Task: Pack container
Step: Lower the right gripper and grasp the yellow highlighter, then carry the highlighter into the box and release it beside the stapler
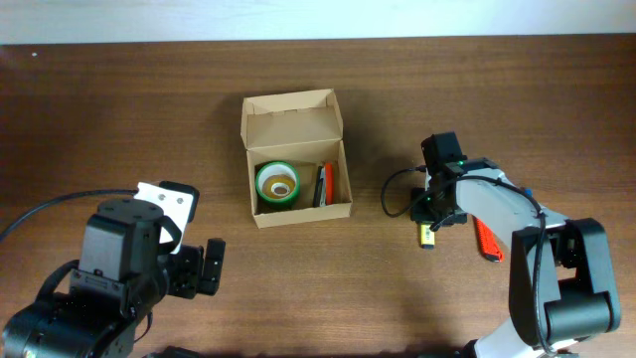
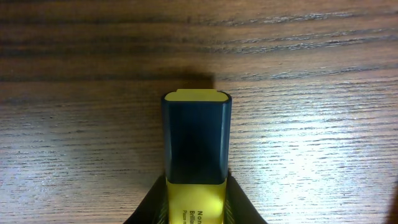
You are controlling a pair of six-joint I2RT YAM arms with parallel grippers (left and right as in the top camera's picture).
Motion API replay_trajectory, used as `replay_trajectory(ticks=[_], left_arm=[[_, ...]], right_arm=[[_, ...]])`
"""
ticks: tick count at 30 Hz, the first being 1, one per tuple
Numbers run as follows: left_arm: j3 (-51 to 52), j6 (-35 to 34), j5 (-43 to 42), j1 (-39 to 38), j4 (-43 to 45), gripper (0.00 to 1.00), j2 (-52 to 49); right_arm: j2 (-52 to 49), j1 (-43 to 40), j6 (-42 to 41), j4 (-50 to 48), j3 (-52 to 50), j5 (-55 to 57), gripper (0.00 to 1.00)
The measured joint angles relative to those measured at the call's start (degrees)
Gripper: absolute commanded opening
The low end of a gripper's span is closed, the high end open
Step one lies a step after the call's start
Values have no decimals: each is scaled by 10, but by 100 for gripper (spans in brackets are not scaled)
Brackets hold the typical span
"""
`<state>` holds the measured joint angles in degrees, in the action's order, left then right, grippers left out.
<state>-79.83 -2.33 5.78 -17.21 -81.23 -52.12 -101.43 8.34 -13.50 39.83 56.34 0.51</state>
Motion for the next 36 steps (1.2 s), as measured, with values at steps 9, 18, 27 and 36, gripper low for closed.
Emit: replay_trajectory(ticks=[9, 18, 27, 36], left_arm=[[0, 0, 0, 0, 0, 100, 0], [0, 0, 0, 0, 0, 100, 0], [0, 0, 0, 0, 0, 100, 0], [0, 0, 0, 0, 0, 100, 0]], right_arm=[[2, -1, 0, 90, 37, -31, 8], [96, 70, -23, 217, 273, -43, 12], [58, 256, -88, 133, 324, -38, 12], [-51, 274, -85, 104, 324, 14, 12]])
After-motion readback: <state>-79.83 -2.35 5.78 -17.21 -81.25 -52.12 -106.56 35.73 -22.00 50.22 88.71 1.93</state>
